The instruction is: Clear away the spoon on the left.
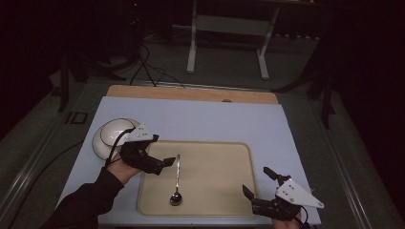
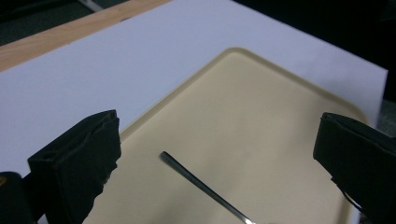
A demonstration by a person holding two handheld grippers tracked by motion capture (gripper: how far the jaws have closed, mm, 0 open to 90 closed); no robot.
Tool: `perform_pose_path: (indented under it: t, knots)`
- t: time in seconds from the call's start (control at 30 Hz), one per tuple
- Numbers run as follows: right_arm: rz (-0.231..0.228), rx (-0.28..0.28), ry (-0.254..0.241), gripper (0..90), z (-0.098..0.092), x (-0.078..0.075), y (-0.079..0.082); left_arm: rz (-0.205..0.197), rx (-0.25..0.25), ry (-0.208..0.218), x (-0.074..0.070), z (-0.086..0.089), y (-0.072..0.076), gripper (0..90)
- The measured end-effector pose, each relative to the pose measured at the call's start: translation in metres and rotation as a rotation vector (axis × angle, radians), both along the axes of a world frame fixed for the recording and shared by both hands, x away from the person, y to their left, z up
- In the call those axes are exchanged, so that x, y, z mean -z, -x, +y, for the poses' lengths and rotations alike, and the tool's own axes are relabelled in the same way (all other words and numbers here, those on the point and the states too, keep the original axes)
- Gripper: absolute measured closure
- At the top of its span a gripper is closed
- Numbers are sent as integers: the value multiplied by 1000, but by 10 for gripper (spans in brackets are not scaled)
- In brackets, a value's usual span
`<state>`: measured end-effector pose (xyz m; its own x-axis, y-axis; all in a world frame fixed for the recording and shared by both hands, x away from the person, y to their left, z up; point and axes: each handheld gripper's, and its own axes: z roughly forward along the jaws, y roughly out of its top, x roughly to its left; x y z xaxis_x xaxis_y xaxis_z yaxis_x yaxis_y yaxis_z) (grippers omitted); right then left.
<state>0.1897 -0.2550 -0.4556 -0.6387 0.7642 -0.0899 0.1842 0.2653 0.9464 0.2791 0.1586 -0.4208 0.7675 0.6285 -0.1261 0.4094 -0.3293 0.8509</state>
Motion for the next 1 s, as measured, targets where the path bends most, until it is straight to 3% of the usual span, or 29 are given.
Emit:
perform_pose_path:
  t: [0.23, 0.73, 1.0]
  knots:
    - [-2, -3, 4, 128, 1, 0, -1, -16, 5, 13, 0, 13, 17, 14]
    - [-2, -12, 7, 127, 3, 0, -3, 2, -4, 30, 29, 40, 37, 14]
    - [2, -34, 11, 128, 8, 1, -8, 20, -42, 15, 43, 51, 45, 14]
